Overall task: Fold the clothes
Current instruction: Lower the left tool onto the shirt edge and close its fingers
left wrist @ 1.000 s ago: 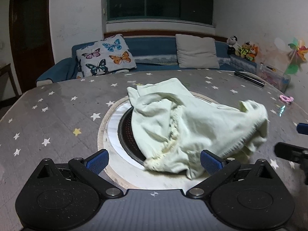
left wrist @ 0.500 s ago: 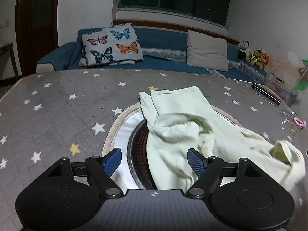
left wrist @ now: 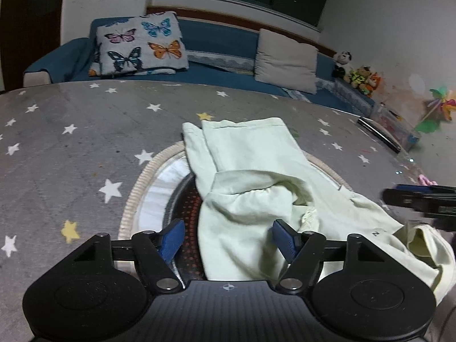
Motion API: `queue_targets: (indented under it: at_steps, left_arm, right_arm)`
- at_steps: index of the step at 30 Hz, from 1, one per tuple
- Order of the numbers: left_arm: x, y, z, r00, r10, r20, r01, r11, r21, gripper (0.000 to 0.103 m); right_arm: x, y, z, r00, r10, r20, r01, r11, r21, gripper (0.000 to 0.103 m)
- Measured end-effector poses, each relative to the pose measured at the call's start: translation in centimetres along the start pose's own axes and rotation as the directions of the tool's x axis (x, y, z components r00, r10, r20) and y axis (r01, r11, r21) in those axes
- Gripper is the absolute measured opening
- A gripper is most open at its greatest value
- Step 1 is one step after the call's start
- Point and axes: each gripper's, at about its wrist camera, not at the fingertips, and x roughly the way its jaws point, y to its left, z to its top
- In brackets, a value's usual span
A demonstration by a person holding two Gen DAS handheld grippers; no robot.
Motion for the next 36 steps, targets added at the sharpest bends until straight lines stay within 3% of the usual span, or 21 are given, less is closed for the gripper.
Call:
queue_targets:
  at_steps: [6, 8, 10, 13, 16, 19, 23, 28, 31, 33, 35, 36]
  left_arm:
    - [0.4, 0.4, 0.3, 0.999, -0.041, -0.013, 0.041, 0.999, -0.009, 0.048]
    - [0.7, 0.6, 0.3, 0.998, -0.053, -0.024, 0.053, 0.998, -0.021, 0.030]
    - [0.8, 0.7, 0.2, 0.998, -0.058, -0.028, 0.057, 0.998, -0.025, 0.027]
    - [0.8, 0.7, 0.1, 0.998, -0.065, -0.022, 0.064, 0.997, -0.031, 0.010]
    - [0.3, 0.8, 0.0, 0.998, -0.058, -0.006, 0.057, 0.998, -0.033, 0.004]
    - [-0.4, 0.9, 0.0, 0.999, -0.041, 0.015, 0.042, 0.998, -0.042, 0.002]
    - [-1.6, 1.4, 0.1, 0.999, -0.025, 0.043, 0.028, 0.998, -0.060, 0.001]
    - [-2.5, 1.5, 0.1, 0.998, -0.039, 0.052, 0.041, 0.998, -0.052, 0.002]
    - [-2.2, 1.4, 0.3, 0.998, -0.037, 0.042, 0.039, 0.998, -0.054, 0.006]
    - [-1.7, 1.3, 0.5, 0.999, -0.032, 0.036, 0.034, 0.998, -0.051, 0.015]
    - [-1.0, 1.2, 0.7, 1.000, -0.016, 0.024, 0.017, 0.998, -0.060, 0.053]
    - [-0.7, 1.2, 0.7, 1.000, -0.006, 0.017, 0.007, 0.998, -0.067, 0.056]
  right_arm:
    - [3.3, 0.8, 0.0, 0.995, 0.056, -0.081, -0.059, 0.998, -0.031, 0.053]
    - [3.8, 1.2, -0.1, 0.994, 0.055, -0.093, -0.060, 0.997, -0.050, 0.048]
    - [4.3, 1.4, -0.2, 0.992, 0.064, -0.108, -0.069, 0.996, -0.051, 0.035]
    - [4.6, 1.5, -0.4, 0.990, 0.062, -0.125, -0.069, 0.996, -0.052, 0.019]
    - [4.5, 1.5, -0.7, 0.991, 0.055, -0.125, -0.061, 0.997, -0.047, 0.006]
    - [3.8, 1.5, -0.9, 0.994, 0.049, -0.103, -0.053, 0.998, -0.036, 0.003]
    - [2.6, 1.5, -0.9, 0.998, 0.032, -0.059, -0.034, 0.999, -0.029, 0.002]
    - [2.3, 1.3, -0.9, 0.998, 0.023, -0.063, -0.024, 0.999, -0.022, 0.002]
    - [2.8, 0.8, -0.7, 0.996, 0.046, -0.076, -0.047, 0.999, -0.005, 0.011]
    - [3.1, 0.5, -0.6, 0.996, 0.054, -0.074, -0.054, 0.999, 0.006, 0.015]
    - [3.6, 0.3, -0.3, 0.993, 0.082, -0.083, -0.082, 0.997, 0.007, 0.026]
    - [3.9, 0.2, -0.2, 0.992, 0.093, -0.087, -0.093, 0.996, 0.005, 0.033]
